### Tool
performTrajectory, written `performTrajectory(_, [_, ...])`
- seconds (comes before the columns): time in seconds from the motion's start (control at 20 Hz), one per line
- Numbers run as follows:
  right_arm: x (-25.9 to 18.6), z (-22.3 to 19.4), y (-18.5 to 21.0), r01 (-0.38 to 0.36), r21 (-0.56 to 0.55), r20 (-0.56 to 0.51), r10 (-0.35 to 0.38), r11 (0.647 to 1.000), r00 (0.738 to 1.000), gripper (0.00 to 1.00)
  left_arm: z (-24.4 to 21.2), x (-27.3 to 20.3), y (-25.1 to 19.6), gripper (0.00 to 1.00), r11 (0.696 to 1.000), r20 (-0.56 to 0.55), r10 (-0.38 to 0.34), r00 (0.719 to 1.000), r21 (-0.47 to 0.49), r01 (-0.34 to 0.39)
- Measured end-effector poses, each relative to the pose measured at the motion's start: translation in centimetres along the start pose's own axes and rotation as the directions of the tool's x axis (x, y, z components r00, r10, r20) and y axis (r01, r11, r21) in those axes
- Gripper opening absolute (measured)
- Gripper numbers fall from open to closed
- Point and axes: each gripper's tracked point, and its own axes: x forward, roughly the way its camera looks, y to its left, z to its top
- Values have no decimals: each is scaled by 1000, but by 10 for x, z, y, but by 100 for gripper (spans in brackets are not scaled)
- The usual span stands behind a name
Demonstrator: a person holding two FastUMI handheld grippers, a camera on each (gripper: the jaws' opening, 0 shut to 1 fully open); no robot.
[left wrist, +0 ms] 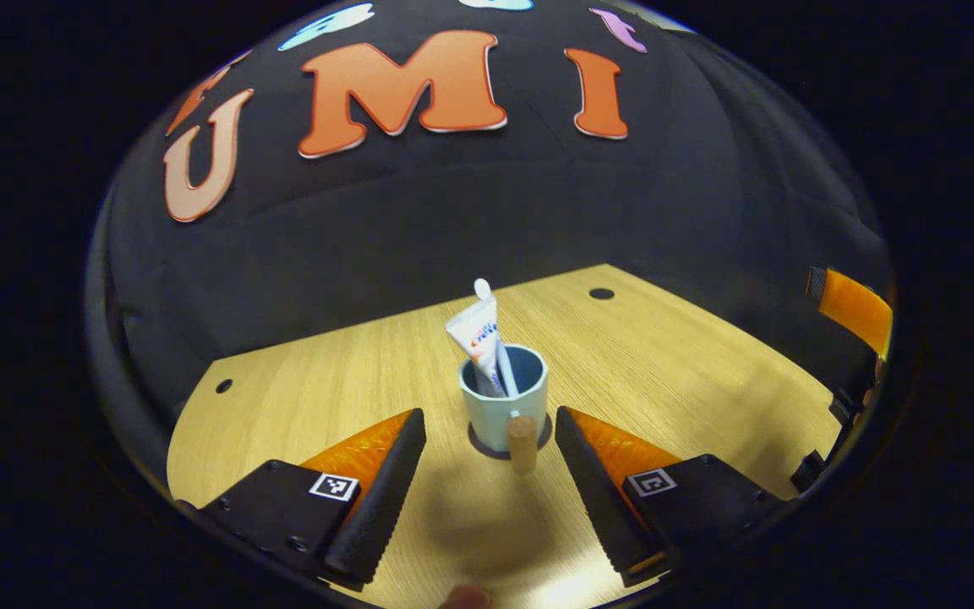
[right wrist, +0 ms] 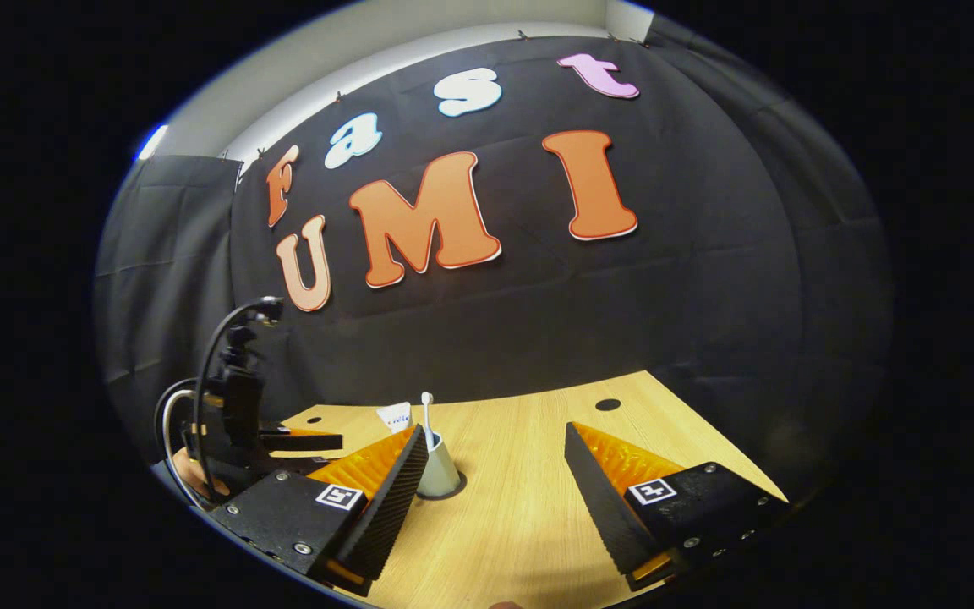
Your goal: Put the toothbrush and toothpaste on the desktop into the cup, then pick up the cup and place it on the coaster on the desktop.
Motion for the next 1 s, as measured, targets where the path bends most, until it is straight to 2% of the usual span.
performTrajectory(0.3, [15,-11,46,-34,-50,18,35,998,999,98,5,-62,48,99,994,122,104,987,-38,-100])
performTrajectory(0.35, [16,-13,53,-39,-61,20,40,997,999,99,8,-72,57,95,991,155,129,980,-40,-124])
performTrajectory(0.4, [17,-14,60,-43,-74,27,45,996,999,99,14,-81,64,95,988,188,156,970,-45,-150])
performTrajectory(0.45, [18,-14,69,-49,-88,35,52,995,998,99,19,-93,72,99,984,227,180,957,-52,-173])
performTrajectory(0.6, [16,-15,88,-70,-118,48,76,990,996,98,35,-123,92,99,967,334,254,908,-80,-241])
performTrajectory(0.75, [11,-7,101,-77,-145,89,90,986,992,98,41,-147,103,99,954,404,298,865,-108,-278])
performTrajectory(1.0, [5,0,112,-65,-191,150,94,979,984,98,41,-166,113,100,946,452,323,831,-134,-295])
